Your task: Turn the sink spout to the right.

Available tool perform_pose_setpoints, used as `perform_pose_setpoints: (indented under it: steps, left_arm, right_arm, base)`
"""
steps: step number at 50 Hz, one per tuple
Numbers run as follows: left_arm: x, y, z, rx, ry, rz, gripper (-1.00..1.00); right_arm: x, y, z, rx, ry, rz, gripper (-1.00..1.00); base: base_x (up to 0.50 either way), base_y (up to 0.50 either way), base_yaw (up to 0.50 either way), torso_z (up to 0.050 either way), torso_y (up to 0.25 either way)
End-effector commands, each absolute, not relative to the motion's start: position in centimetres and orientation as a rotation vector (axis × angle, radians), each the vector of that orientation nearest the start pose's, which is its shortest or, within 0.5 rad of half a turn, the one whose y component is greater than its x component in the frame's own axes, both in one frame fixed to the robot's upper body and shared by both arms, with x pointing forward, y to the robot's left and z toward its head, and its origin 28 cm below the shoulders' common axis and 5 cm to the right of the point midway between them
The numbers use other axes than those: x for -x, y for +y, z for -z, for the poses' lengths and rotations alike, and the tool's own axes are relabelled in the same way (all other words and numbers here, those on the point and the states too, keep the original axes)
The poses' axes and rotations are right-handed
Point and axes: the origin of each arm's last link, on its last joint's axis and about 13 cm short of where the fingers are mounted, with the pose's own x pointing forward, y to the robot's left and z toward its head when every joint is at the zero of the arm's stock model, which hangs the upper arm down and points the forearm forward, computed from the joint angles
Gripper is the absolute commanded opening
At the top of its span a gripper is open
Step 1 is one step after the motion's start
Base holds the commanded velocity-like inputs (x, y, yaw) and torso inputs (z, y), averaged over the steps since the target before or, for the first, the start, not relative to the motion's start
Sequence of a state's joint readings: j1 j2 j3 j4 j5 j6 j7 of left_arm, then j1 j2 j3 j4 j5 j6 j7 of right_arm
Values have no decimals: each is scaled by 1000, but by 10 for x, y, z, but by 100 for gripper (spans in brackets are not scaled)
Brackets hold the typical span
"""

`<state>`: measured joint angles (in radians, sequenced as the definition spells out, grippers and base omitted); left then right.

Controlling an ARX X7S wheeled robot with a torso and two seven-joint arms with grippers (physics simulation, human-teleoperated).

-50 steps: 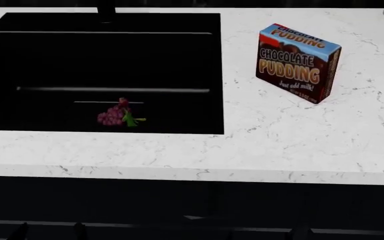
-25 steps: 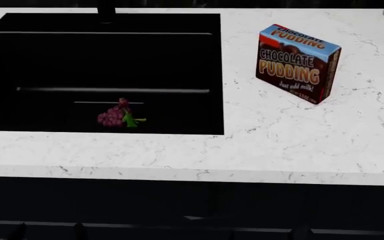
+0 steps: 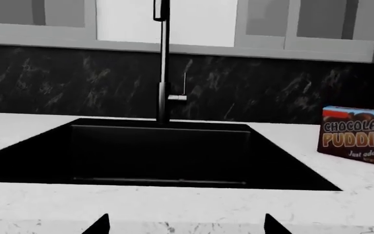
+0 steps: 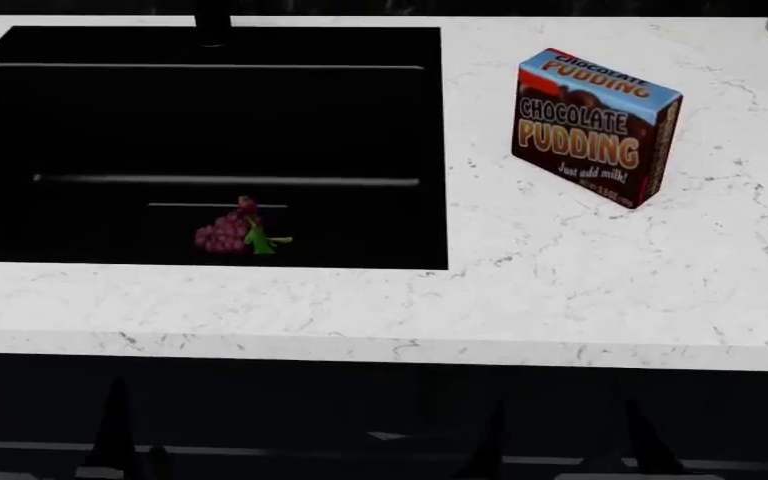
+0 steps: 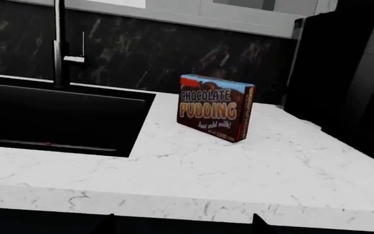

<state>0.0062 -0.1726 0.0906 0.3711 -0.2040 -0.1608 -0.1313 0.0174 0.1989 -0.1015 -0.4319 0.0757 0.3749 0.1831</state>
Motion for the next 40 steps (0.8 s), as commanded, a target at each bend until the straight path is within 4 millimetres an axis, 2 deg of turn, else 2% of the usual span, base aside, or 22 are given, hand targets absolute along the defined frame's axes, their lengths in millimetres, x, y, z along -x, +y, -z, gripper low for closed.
perform_pose_setpoints:
  steps: [1, 10, 20, 24, 40]
  left_arm:
    - [-205, 221, -111, 32, -243, 12, 100]
    - [-205, 232, -121, 9, -267, -19, 100]
    - [-202, 240, -137, 5, -307, -53, 100]
    - [-202, 242, -144, 2, -328, -61, 100]
    - [-206, 249, -168, -22, -393, -87, 100]
  right_arm:
    - [-197, -127, -113, 171, -118, 94, 100]
    - [-188, -142, -132, 196, -150, 164, 100]
    - [-186, -148, -146, 240, -174, 190, 100]
    - [-188, -151, -158, 266, -197, 204, 100]
    - [-193, -159, -182, 301, -261, 242, 100]
  base:
    - [0, 0, 0, 0, 0]
    - [0, 0, 0, 0, 0]
    - [0, 0, 0, 0, 0]
    - [0, 0, 0, 0, 0]
    - [0, 0, 0, 0, 0]
